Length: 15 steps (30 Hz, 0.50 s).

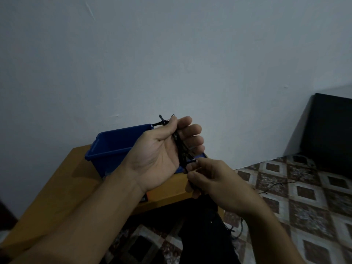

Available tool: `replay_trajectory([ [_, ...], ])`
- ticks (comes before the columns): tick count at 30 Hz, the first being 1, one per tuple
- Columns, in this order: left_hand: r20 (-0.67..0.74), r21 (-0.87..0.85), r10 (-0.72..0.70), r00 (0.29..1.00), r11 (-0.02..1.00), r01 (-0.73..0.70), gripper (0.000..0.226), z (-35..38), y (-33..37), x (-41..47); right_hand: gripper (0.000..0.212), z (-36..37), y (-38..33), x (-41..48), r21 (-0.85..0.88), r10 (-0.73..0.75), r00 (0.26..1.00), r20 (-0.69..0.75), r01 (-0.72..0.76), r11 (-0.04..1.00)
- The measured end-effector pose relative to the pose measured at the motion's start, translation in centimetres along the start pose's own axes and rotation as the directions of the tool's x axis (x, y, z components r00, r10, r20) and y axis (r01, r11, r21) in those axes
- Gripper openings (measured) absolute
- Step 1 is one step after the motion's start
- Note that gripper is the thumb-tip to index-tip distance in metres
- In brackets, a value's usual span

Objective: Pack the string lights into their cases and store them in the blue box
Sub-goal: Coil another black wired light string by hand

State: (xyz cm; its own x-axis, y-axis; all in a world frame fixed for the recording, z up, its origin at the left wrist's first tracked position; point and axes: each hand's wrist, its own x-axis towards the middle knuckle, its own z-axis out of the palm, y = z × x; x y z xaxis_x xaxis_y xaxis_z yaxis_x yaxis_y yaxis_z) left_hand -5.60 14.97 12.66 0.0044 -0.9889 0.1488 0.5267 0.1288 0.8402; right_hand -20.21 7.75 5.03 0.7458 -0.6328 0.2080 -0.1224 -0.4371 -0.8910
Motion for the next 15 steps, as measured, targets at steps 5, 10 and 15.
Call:
replay_trajectory([
  [5, -0.063, 0.058, 0.025, 0.998, 0.998, -0.022, 0.025, -0.12, 0.17, 0.13, 0.020, -0.02, -0.25, -0.16, -0.046, -0.006, 0.998, 0.057, 0.009, 0.999],
  [10, -0.121, 0.064, 0.057, 0.991, 0.997, -0.050, 0.020, -0.06, -0.11, 0.27, 0.019, 0.03, -0.44, -0.30, -0.061, 0.012, 0.997, 0.080, -0.007, 0.998],
  [15, -0.174, 0.116, 0.144, 0.974, 0.985, -0.125, 0.024, -0.19, -0.16, 0.53, 0.010, 0.21, -0.54, -0.31, -0.044, 0.009, 0.998, 0.066, -0.006, 0.999],
])
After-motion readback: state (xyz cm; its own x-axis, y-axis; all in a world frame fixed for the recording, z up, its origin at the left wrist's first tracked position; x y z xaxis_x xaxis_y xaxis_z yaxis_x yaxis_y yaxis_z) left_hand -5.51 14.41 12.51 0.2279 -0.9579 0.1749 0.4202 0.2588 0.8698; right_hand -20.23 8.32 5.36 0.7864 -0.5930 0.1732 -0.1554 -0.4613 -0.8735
